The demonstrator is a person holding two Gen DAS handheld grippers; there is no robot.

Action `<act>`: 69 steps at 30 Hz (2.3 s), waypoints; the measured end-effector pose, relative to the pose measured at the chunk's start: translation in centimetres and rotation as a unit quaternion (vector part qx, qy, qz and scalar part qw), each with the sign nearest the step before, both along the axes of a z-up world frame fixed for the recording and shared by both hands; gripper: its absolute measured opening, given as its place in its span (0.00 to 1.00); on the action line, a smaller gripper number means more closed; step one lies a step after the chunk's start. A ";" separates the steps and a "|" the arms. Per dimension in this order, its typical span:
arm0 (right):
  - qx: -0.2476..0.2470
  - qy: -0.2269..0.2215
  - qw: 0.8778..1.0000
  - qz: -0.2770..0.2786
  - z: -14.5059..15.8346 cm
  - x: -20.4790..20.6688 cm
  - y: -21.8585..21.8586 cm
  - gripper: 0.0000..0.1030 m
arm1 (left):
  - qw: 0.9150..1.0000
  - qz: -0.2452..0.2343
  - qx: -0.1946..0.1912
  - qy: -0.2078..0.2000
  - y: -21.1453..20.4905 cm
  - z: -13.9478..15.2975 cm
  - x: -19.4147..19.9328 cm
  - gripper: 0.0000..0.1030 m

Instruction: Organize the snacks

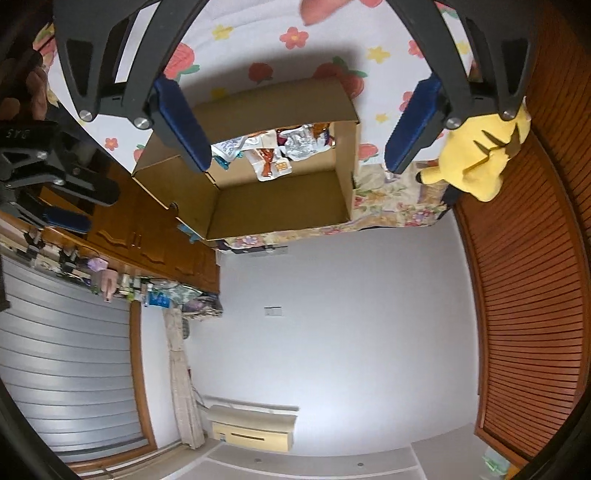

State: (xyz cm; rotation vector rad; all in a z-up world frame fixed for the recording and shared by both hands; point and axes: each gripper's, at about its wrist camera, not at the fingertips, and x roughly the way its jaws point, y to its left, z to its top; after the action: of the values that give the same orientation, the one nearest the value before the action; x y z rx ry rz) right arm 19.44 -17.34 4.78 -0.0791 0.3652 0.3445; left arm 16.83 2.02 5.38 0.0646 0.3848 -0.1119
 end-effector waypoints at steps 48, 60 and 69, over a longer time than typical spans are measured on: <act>0.008 -0.010 0.998 -0.061 -3.4 -6.5 -0.8 1.00 | 0.999 0.031 -0.011 0.009 0.9 -3.6 -6.1 0.94; 0.010 -0.012 0.998 -0.064 -3.6 -6.7 -0.9 1.00 | 0.999 0.030 -0.012 0.006 0.8 -3.6 -6.6 0.94; 0.011 -0.011 0.998 -0.064 -3.6 -6.7 -1.0 1.00 | 0.999 0.030 -0.012 0.007 0.7 -3.5 -6.8 0.94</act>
State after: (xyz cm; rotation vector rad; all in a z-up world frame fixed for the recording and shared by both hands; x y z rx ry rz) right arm 12.74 -18.35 1.14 -0.0377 0.3421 0.2204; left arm 10.02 2.73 1.87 0.0286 0.3995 -0.0578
